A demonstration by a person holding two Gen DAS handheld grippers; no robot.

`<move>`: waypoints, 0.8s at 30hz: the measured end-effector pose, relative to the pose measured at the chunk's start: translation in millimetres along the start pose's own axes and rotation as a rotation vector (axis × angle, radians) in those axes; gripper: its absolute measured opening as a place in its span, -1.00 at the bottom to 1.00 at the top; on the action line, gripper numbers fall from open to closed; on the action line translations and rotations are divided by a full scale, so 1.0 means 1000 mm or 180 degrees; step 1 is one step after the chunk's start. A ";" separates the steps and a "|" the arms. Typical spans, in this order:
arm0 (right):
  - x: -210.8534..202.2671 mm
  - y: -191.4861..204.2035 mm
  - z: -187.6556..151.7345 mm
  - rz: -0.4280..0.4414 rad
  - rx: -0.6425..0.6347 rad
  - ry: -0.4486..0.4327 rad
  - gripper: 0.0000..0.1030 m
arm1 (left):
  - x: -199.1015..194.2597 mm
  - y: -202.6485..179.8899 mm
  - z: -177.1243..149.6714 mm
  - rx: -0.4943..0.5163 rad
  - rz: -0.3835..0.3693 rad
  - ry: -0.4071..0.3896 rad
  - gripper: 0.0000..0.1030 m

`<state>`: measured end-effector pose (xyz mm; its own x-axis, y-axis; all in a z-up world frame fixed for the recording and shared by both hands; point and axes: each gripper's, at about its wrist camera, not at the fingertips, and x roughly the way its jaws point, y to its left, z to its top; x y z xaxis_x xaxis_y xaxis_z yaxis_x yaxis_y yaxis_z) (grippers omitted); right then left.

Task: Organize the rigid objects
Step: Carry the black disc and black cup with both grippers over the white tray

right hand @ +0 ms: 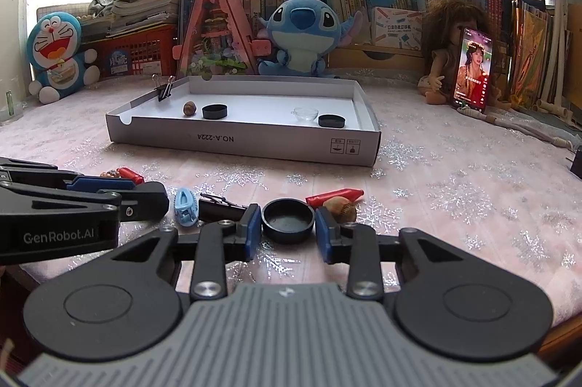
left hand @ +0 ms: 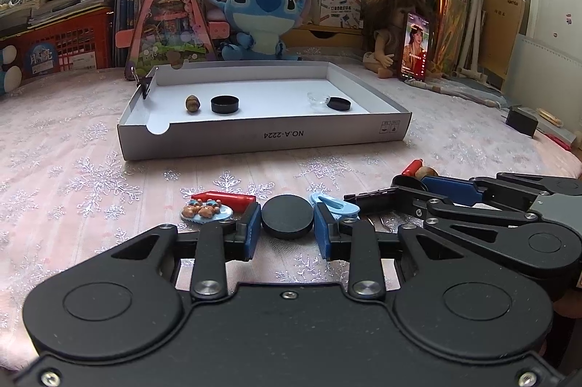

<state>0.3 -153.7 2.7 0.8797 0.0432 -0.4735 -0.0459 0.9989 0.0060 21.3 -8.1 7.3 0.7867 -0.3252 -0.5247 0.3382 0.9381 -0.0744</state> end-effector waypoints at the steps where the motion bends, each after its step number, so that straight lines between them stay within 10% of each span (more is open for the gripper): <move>1: -0.001 0.000 0.001 0.0001 -0.0006 -0.0009 -0.27 | -0.001 0.000 0.001 -0.0002 0.0005 -0.0002 -0.43; 24: -0.014 0.000 0.018 -0.0045 -0.0020 -0.0125 -0.27 | -0.023 0.014 0.015 -0.0148 0.0162 -0.0122 -0.43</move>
<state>-3.6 -153.8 25.3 0.8983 0.0297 -0.4384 -0.0360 0.9993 -0.0060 15.9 10.8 31.3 0.8218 -0.2804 -0.4959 0.2736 0.9578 -0.0881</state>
